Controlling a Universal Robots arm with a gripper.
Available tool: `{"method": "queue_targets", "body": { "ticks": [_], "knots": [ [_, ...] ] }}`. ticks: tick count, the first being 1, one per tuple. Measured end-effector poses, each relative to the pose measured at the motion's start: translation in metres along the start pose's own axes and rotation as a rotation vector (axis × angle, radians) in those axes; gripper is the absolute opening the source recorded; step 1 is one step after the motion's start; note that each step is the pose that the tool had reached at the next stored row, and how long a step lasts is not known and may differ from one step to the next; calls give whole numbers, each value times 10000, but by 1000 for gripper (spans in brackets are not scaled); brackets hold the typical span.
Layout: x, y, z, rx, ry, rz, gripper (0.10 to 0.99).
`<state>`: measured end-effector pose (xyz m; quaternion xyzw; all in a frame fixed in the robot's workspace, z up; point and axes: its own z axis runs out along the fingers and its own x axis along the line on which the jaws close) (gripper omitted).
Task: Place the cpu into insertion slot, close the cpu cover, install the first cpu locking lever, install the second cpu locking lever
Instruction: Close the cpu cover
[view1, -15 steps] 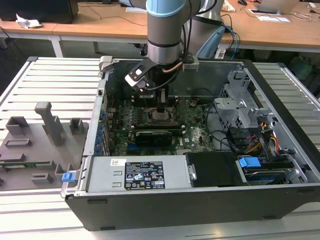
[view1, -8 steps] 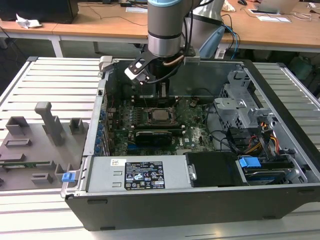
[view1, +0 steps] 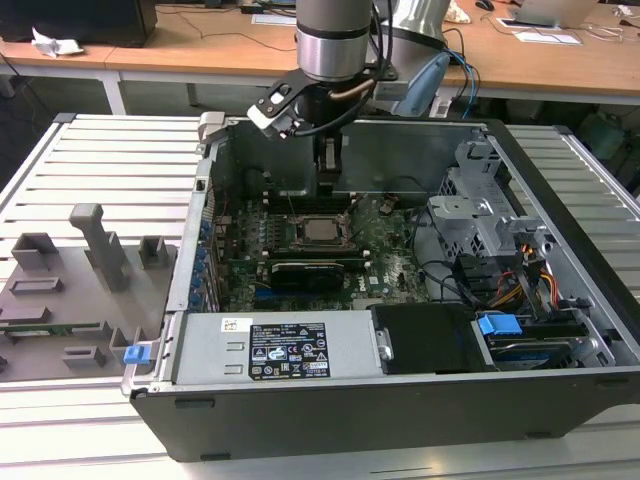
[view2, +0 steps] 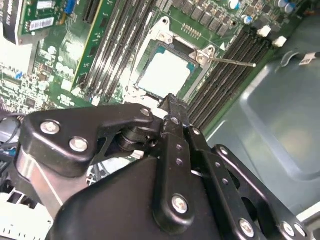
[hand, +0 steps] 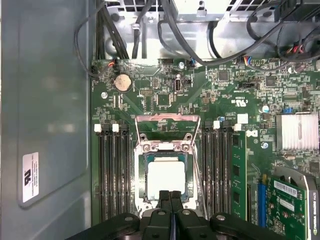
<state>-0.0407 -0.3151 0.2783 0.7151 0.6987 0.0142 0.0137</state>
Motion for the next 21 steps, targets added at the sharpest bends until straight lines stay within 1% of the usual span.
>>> {"method": "queue_targets", "body": {
  "ticks": [2, 5, 7, 9, 10, 11, 13, 14, 16, 18, 21],
  "knots": [
    [-24, 0, 0, 1, 1, 4, 106],
    [-113, 3, 0, 0, 4, 4, 106],
    [-121, 14, 1, 1, 10, 4, 106],
    [-120, 66, 3, 24, 31, 7, 106],
    [-119, 107, 7, 57, 59, 6, 106],
    [-117, 189, 19, 106, 91, -4, 106],
    [-111, 262, 29, 116, 89, -32, 106],
    [-110, 292, 38, 117, 97, -221, 106],
    [-107, 307, 47, 119, 105, -484, 106],
    [-78, 338, 53, 123, 102, -504, 106],
    [-42, 420, 60, 132, 92, -501, 106]
  ]
}}
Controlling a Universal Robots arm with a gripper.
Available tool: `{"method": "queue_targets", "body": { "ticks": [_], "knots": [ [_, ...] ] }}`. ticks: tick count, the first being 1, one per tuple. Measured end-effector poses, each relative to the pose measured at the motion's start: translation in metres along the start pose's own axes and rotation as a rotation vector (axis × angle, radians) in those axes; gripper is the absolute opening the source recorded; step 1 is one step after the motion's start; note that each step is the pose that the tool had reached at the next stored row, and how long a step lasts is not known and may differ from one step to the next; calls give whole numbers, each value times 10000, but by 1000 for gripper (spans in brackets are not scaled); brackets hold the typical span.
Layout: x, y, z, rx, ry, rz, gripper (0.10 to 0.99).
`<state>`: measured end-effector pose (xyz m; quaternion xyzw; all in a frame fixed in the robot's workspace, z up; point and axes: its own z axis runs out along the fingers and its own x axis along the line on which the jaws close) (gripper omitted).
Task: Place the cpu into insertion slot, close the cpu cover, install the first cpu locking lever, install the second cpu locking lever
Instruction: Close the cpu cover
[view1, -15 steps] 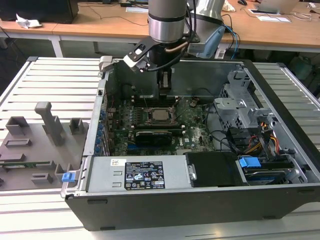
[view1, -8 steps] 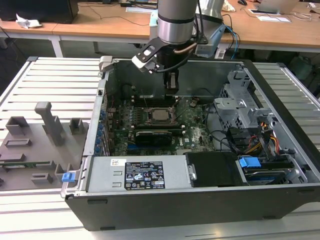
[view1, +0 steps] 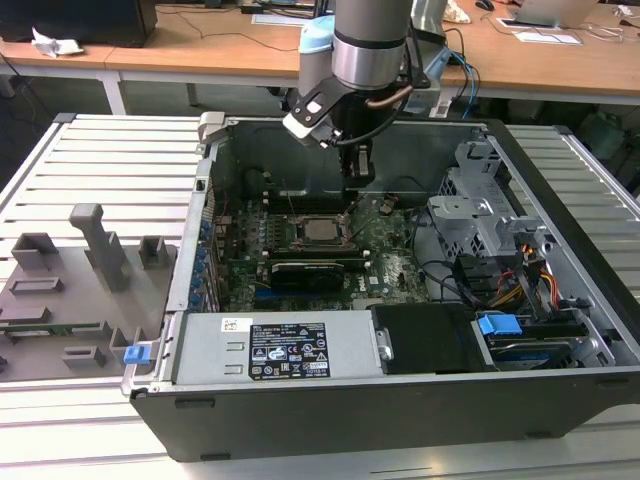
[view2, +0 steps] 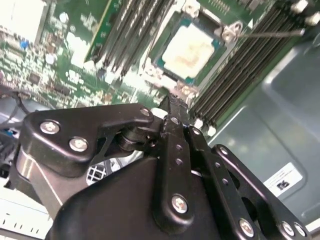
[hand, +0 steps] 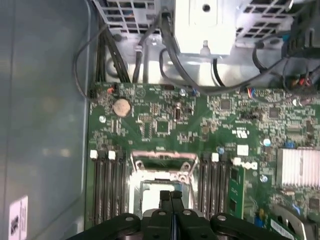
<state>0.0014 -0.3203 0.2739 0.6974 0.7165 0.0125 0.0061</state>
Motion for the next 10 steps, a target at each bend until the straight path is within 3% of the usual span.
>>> {"method": "queue_targets", "body": {
  "ticks": [4, 10],
  "knots": [
    [9, 135, 10, 0, -3, -3, 106],
    [30, 260, 25, 11, -3, 1, 106]
  ]
}}
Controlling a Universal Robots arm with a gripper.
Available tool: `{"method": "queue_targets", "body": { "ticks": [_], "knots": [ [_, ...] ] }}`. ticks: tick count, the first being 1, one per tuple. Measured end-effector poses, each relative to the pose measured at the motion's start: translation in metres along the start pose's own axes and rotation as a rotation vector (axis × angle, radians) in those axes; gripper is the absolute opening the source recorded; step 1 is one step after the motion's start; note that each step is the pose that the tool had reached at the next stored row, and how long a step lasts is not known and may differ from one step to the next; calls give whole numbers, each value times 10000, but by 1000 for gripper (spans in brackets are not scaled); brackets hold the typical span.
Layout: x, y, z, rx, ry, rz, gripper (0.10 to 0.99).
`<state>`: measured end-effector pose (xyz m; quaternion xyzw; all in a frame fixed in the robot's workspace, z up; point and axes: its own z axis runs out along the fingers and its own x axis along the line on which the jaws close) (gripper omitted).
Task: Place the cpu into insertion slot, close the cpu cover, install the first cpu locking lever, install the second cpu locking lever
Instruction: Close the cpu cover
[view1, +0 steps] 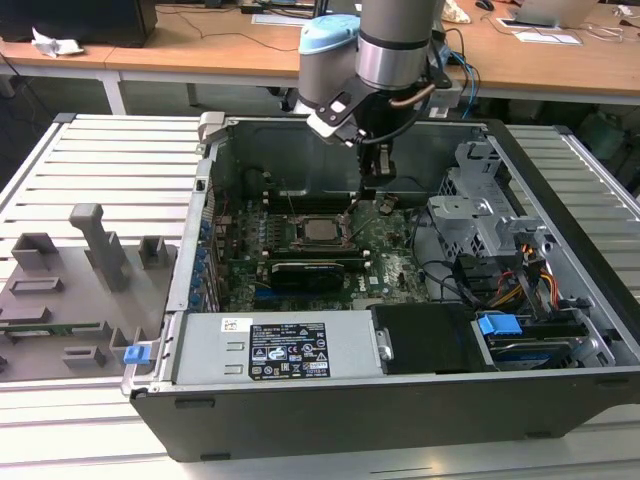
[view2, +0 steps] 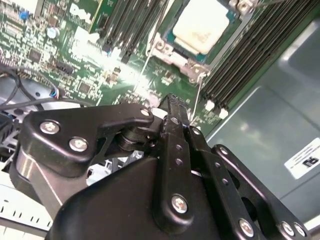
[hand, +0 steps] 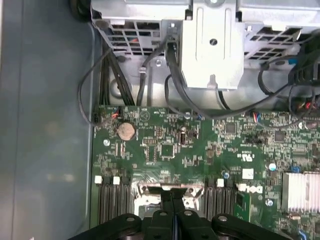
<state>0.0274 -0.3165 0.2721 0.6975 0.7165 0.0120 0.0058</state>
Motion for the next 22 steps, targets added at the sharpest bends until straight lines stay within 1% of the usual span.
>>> {"method": "queue_targets", "body": {
  "ticks": [10, 12, 15, 17, 20, 22],
  "knots": [
    [9, 199, 36, 25, -29, 9, 106],
    [11, 226, 47, 29, -35, 11, 106],
    [19, 252, 80, 46, -43, 18, 106],
    [23, 259, 119, 63, -53, 21, 106],
    [23, 258, 174, 78, -54, 23, 106],
    [24, 240, 189, 78, -55, 21, 106]
  ]
}}
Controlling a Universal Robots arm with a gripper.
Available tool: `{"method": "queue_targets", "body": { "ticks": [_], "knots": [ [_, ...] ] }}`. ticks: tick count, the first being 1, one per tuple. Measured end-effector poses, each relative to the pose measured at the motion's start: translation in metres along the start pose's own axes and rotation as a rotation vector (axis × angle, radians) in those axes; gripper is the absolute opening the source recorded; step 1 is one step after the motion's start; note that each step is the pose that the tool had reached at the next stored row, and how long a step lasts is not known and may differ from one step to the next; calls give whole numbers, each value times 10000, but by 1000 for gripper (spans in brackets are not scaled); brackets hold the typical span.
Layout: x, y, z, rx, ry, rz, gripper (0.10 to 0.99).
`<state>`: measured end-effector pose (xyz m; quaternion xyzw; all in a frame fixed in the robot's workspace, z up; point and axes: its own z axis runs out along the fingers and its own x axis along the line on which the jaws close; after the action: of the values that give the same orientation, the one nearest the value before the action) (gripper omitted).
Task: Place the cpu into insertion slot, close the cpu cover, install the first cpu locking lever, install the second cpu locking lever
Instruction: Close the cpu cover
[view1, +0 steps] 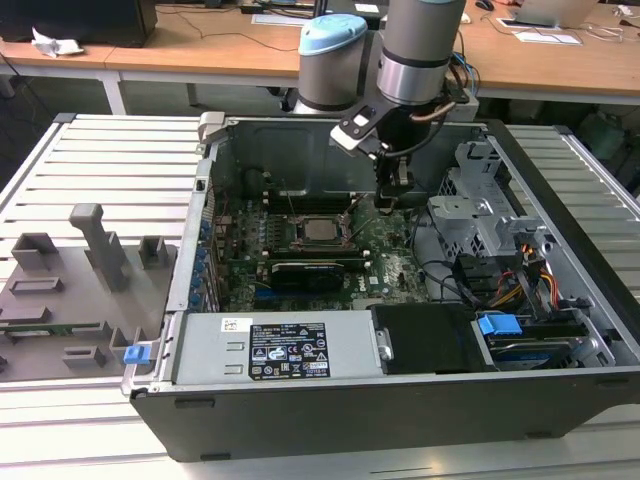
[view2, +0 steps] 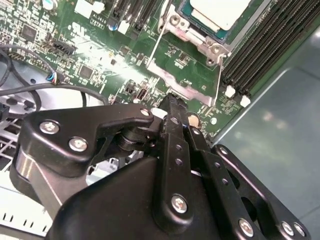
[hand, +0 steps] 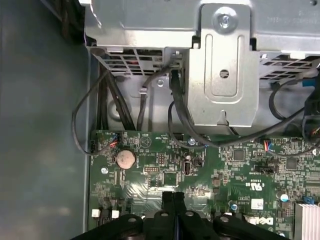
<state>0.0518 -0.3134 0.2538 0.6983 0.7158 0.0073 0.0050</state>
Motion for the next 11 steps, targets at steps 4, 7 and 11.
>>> {"method": "queue_targets", "body": {
  "ticks": [4, 7, 11],
  "knots": [
    [5, -79, 6, 1, 0, 1, 106],
    [7, -144, 8, 1, 1, 0, 106],
    [11, -271, 19, 1, 1, 1, 106]
  ]
}}
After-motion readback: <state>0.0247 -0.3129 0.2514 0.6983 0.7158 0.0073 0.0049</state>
